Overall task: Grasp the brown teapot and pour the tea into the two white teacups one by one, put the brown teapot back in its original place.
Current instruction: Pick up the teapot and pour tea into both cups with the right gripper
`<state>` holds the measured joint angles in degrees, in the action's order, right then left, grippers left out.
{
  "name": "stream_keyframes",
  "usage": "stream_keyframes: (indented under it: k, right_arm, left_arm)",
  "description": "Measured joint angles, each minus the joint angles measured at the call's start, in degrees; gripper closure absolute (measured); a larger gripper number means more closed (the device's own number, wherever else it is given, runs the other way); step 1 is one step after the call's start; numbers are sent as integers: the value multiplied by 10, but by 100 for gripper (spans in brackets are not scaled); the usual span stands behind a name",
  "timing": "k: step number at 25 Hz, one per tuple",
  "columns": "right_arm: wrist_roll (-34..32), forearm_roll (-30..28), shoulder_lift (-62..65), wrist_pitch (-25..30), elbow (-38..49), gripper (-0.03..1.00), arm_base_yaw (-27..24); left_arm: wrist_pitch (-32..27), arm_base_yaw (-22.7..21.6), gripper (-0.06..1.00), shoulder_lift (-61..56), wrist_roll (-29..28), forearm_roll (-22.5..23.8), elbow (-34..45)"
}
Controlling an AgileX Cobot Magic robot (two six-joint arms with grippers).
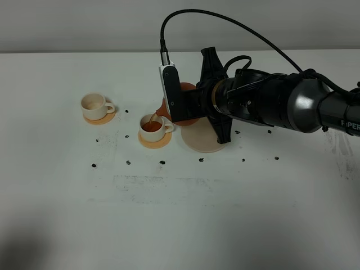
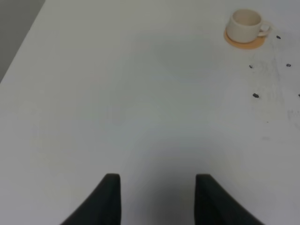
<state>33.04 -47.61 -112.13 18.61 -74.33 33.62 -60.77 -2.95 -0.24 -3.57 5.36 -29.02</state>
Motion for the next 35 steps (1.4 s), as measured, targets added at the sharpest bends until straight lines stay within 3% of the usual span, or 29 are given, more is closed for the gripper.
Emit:
stream_keyframes:
  k: [18, 35]
  right_arm:
    - [0, -60, 0, -2, 0, 85, 0]
    - [-12, -62, 0, -3, 0, 85, 0]
  left_arm:
    - [0, 0, 55, 0, 1, 0, 0]
    - [0, 0, 55, 0, 1, 0, 0]
